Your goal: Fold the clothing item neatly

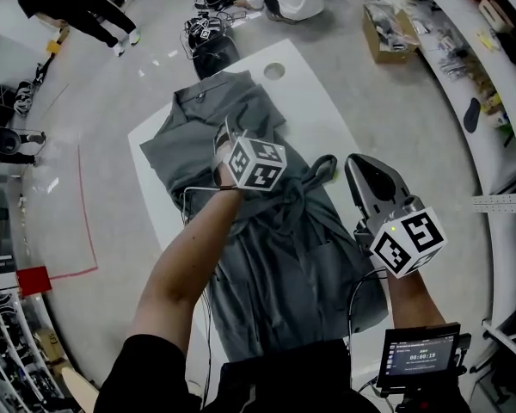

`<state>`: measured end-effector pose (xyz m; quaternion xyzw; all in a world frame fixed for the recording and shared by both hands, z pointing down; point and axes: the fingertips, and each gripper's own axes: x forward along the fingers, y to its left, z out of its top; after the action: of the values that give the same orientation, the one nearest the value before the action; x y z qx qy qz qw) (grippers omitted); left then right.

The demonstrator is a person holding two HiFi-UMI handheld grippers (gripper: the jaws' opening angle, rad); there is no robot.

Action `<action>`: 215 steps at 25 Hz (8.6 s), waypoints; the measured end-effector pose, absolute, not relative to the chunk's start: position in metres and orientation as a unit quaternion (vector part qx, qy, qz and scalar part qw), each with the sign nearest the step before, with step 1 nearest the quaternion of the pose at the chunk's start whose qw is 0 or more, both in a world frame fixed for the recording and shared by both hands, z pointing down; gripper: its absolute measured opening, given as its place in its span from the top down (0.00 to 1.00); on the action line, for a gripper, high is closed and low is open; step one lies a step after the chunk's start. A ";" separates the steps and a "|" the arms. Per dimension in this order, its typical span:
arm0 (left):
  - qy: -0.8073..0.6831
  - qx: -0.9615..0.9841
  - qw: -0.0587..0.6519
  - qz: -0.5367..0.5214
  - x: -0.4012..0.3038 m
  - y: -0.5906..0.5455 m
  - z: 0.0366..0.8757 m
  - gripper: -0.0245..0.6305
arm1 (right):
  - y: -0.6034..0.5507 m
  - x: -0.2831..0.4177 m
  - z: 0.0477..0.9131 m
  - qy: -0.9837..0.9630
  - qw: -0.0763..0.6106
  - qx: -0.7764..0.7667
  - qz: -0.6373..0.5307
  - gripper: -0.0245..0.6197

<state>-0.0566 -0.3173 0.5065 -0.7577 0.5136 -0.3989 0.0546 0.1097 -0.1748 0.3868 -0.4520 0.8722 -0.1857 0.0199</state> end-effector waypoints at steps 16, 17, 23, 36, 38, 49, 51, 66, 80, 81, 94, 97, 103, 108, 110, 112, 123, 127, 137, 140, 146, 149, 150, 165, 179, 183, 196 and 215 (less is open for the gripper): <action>0.591 -0.801 -0.090 -0.035 -0.168 -0.175 0.310 0.78 | -0.166 0.050 0.297 0.907 0.020 -0.395 -0.146 0.95; 0.589 -0.803 -0.090 -0.010 -0.174 -0.161 0.289 0.79 | -0.163 0.041 0.285 0.910 0.021 -0.389 -0.139 0.95; 0.578 -0.806 -0.084 0.098 -0.216 -0.060 0.196 0.96 | -0.120 0.000 0.228 0.920 0.031 -0.373 -0.119 0.95; 0.526 -0.840 -0.094 0.097 -0.255 0.080 0.156 0.96 | -0.005 -0.051 0.178 0.925 -0.014 -0.371 -0.084 0.95; 0.509 -0.847 -0.106 0.109 -0.255 0.091 0.155 0.96 | 0.009 -0.051 0.178 0.924 -0.012 -0.371 -0.095 0.95; 0.572 -0.812 -0.081 0.089 -0.189 0.180 0.154 0.96 | 0.073 0.010 0.161 0.943 -0.009 -0.323 -0.078 0.95; 0.591 -0.798 -0.078 0.085 -0.167 0.195 0.154 0.96 | 0.085 0.031 0.164 0.948 -0.015 -0.307 -0.081 0.95; 0.608 -0.768 -0.195 -0.049 -0.137 0.290 0.346 0.93 | 0.148 0.139 0.291 0.943 -0.074 -0.264 -0.189 0.89; 0.553 -0.734 -0.378 -0.108 -0.168 0.361 0.606 0.40 | 0.229 0.215 0.581 0.855 -0.225 -0.269 -0.382 0.46; 0.546 -0.738 -0.380 -0.110 -0.167 0.360 0.614 0.40 | 0.227 0.213 0.590 0.852 -0.216 -0.268 -0.393 0.45; 0.522 -0.777 -0.336 -0.103 -0.142 0.338 0.657 0.48 | 0.214 0.192 0.609 0.877 -0.153 -0.230 -0.394 0.80; 0.528 -0.781 -0.318 -0.100 -0.137 0.336 0.649 0.75 | 0.213 0.193 0.604 0.878 -0.147 -0.239 -0.388 0.92; 0.511 -0.784 -0.338 -0.104 -0.121 0.358 0.626 0.93 | 0.229 0.190 0.576 0.880 -0.151 -0.225 -0.390 0.93; 0.474 -0.806 -0.335 -0.113 -0.098 0.380 0.569 0.93 | 0.243 0.185 0.525 0.887 -0.165 -0.205 -0.380 0.93; 0.469 -0.811 -0.333 -0.105 -0.090 0.382 0.541 0.93 | 0.241 0.185 0.502 0.889 -0.165 -0.206 -0.374 0.93; 0.469 -0.813 -0.331 -0.093 -0.085 0.378 0.514 0.93 | 0.237 0.184 0.481 0.891 -0.162 -0.206 -0.370 0.93; 0.454 -0.826 -0.326 -0.075 -0.047 0.296 0.344 0.94 | 0.165 0.154 0.341 0.918 -0.117 -0.169 -0.338 0.93; 0.460 -0.823 -0.329 -0.060 -0.047 0.235 0.286 0.94 | 0.102 0.140 0.294 0.926 -0.079 -0.137 -0.341 0.93; 0.468 -0.808 -0.358 -0.003 -0.120 0.104 0.235 0.94 | -0.020 0.079 0.259 0.927 -0.062 -0.136 -0.343 0.93; 0.464 -0.809 -0.360 0.009 -0.158 0.055 0.222 0.94 | -0.064 0.056 0.243 0.928 -0.049 -0.145 -0.341 0.93; 0.443 -0.805 -0.393 0.012 -0.241 -0.054 0.234 0.94 | -0.169 -0.003 0.235 0.928 -0.046 -0.164 -0.331 0.93; 0.443 -0.800 -0.403 0.005 -0.273 -0.105 0.252 0.94 | -0.219 -0.018 0.249 0.913 -0.044 -0.193 -0.355 0.93; 0.444 -0.798 -0.407 0.007 -0.280 -0.120 0.258 0.93 | -0.233 -0.021 0.255 0.910 -0.042 -0.198 -0.363 0.93; 0.599 -0.665 -0.445 0.032 -0.481 -0.310 0.394 0.93 | -0.476 -0.009 0.377 0.867 -0.014 -0.271 -0.418 0.93; 0.634 -0.567 -0.525 0.030 -0.540 -0.282 0.520 0.93 | -0.524 0.056 0.481 0.807 -0.003 -0.343 -0.481 0.93; 0.636 -0.551 -0.537 0.066 -0.558 -0.272 0.516 0.69 | -0.527 0.066 0.488 0.794 -0.007 -0.356 -0.492 0.93; 0.474 -0.778 -0.410 -0.045 -0.351 -0.314 0.460 0.67 | -0.544 0.120 0.452 0.766 0.063 -0.441 -0.463 0.67; 0.412 -0.819 -0.338 -0.211 -0.255 -0.332 0.521 0.70 | -0.455 -0.145 0.518 0.873 -0.306 -0.262 -0.274 0.94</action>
<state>-0.2552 -0.3320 0.5211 -0.8193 0.4120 -0.2109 -0.3384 -0.1446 -0.4551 0.5182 -0.2622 0.8732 -0.2738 -0.3061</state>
